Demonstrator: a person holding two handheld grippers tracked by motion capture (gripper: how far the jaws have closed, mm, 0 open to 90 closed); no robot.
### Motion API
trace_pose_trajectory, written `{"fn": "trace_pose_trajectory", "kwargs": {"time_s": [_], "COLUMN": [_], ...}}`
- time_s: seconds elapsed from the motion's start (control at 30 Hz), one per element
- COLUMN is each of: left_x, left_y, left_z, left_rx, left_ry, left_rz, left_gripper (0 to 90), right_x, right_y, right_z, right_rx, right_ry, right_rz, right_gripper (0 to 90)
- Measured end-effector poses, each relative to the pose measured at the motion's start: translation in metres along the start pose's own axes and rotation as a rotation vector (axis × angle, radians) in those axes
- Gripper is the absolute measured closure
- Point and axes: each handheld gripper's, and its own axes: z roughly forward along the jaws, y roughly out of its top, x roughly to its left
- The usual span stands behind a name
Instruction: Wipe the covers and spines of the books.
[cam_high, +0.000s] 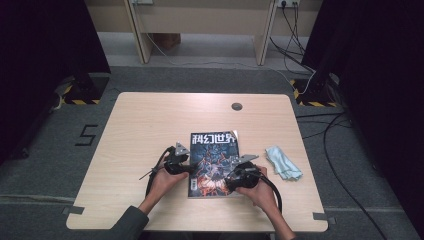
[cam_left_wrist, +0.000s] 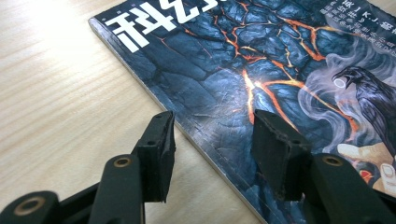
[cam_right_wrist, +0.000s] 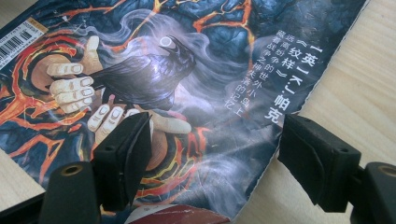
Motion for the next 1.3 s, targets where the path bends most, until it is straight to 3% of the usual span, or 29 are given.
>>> {"fn": "trace_pose_trajectory", "kwargs": {"time_s": [0.2, 0.47, 0.57, 0.6, 0.7, 0.77, 1.0, 1.1, 1.3], "left_x": [0.004, 0.005, 0.008, 0.010, 0.012, 0.014, 0.010, 0.011, 0.008], "left_y": [0.000, -0.001, -0.002, -0.003, -0.003, -0.002, -0.007, -0.013, -0.022], "left_z": [0.001, 0.001, -0.001, -0.004, -0.007, -0.010, -0.025, -0.031, -0.041], "left_rx": [-0.002, -0.017, -0.011, -0.023, -0.031, -0.041, -0.030, -0.024, -0.025], "left_ry": [0.011, 0.014, 0.003, -0.010, -0.010, -0.018, -0.054, -0.065, -0.072], "left_rz": [-0.019, -0.002, -0.028, -0.036, -0.048, -0.068, -0.062, -0.070, -0.071], "left_gripper": [47.5, 46.5, 38.6, 37.8, 35.5, 34.6, 28.5, 26.3, 24.7], "right_x": [0.002, 0.000, -0.003, -0.009, -0.014, -0.018, -0.027, -0.035, -0.042], "right_y": [0.004, 0.004, 0.004, 0.003, 0.002, 0.001, -0.003, -0.002, -0.004], "right_z": [0.003, 0.004, 0.002, -0.003, -0.009, -0.014, -0.023, -0.029, -0.035], "right_rx": [-0.002, -0.009, -0.013, -0.040, -0.075, -0.089, -0.128, -0.149, -0.154], "right_ry": [-0.001, 0.000, 0.022, 0.070, 0.102, 0.085, 0.068, 0.021, -0.011], "right_rz": [0.006, -0.001, 0.003, 0.045, 0.078, 0.083, 0.069, 0.053, 0.064], "right_gripper": [26.0, 25.7, 29.1, 29.6, 29.6, 29.3, 24.7, 24.0, 24.9]}}
